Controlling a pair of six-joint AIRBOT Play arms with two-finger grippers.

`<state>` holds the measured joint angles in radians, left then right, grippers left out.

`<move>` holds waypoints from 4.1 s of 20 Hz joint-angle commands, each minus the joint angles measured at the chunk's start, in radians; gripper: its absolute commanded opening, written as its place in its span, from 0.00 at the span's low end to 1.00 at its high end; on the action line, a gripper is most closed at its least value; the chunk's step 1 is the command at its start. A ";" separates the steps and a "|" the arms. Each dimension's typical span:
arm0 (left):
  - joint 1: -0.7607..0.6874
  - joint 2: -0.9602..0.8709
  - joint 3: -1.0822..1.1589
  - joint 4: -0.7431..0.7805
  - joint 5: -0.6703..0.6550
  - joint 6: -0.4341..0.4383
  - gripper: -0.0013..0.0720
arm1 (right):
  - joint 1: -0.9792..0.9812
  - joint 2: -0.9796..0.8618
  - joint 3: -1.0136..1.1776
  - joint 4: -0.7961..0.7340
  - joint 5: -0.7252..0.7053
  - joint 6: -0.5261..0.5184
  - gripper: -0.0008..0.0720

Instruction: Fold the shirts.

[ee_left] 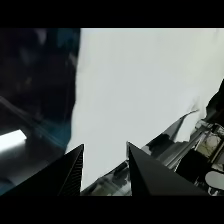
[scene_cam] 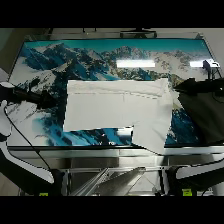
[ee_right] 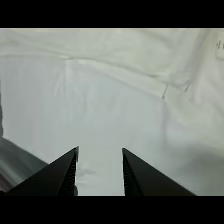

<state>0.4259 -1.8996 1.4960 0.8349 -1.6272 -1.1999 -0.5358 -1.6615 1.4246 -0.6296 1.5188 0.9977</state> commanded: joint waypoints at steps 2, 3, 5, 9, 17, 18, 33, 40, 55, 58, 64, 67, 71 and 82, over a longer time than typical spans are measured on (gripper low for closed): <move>0.004 0.118 -0.361 0.063 0.153 0.094 0.42 | -0.075 0.230 -0.254 -0.030 0.028 -0.018 0.45; 0.002 0.118 -0.390 0.060 0.170 0.099 0.42 | -0.098 0.286 -0.310 -0.030 0.010 -0.024 0.46; -0.016 0.118 -0.430 0.055 0.179 0.108 0.42 | -0.159 0.383 -0.393 -0.031 0.006 -0.026 0.46; -0.099 0.118 -0.477 0.056 0.170 0.119 0.42 | -0.292 0.552 -0.509 -0.144 -0.030 0.003 0.46; -0.177 0.147 -0.402 0.053 0.124 0.114 0.02 | -0.264 0.626 -0.907 -0.259 -0.216 0.073 0.62; -0.177 0.169 -0.410 0.055 0.153 0.114 0.02 | -0.230 0.625 -0.942 -0.258 -0.242 0.073 0.62; -0.172 0.241 -0.433 0.055 0.195 0.119 0.04 | -0.035 0.438 -1.012 -0.074 -0.393 -0.020 0.43; -0.066 0.241 -0.339 0.055 0.050 0.143 0.05 | -0.034 0.494 -0.814 -0.035 -0.246 0.006 0.04; -0.165 -0.055 0.285 -0.068 0.143 0.142 0.05 | 0.232 -0.031 -0.174 0.261 -0.528 -0.027 0.04; -0.180 -0.192 0.388 -0.069 0.136 0.140 0.05 | 0.241 -0.135 -0.158 0.260 -0.577 -0.092 0.04; -0.181 -0.336 0.529 -0.070 0.117 0.107 0.04 | 0.237 -0.194 -0.154 0.240 -0.618 -0.206 0.27; -0.165 -0.315 0.529 -0.069 0.113 0.107 0.19 | 0.204 -0.183 -0.093 0.149 -0.525 -0.198 0.43; -0.100 -0.243 0.529 -0.069 0.119 0.106 0.50 | 0.148 -0.175 0.063 -0.129 -0.383 -0.017 0.98; -0.068 -0.152 0.529 -0.076 0.129 0.046 0.49 | 0.179 -0.298 0.091 -0.193 -0.310 0.068 0.99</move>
<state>0.3683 -2.0598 2.0247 0.7597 -1.4990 -1.1450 -0.3649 -1.9240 1.5154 -0.8394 1.1923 1.0775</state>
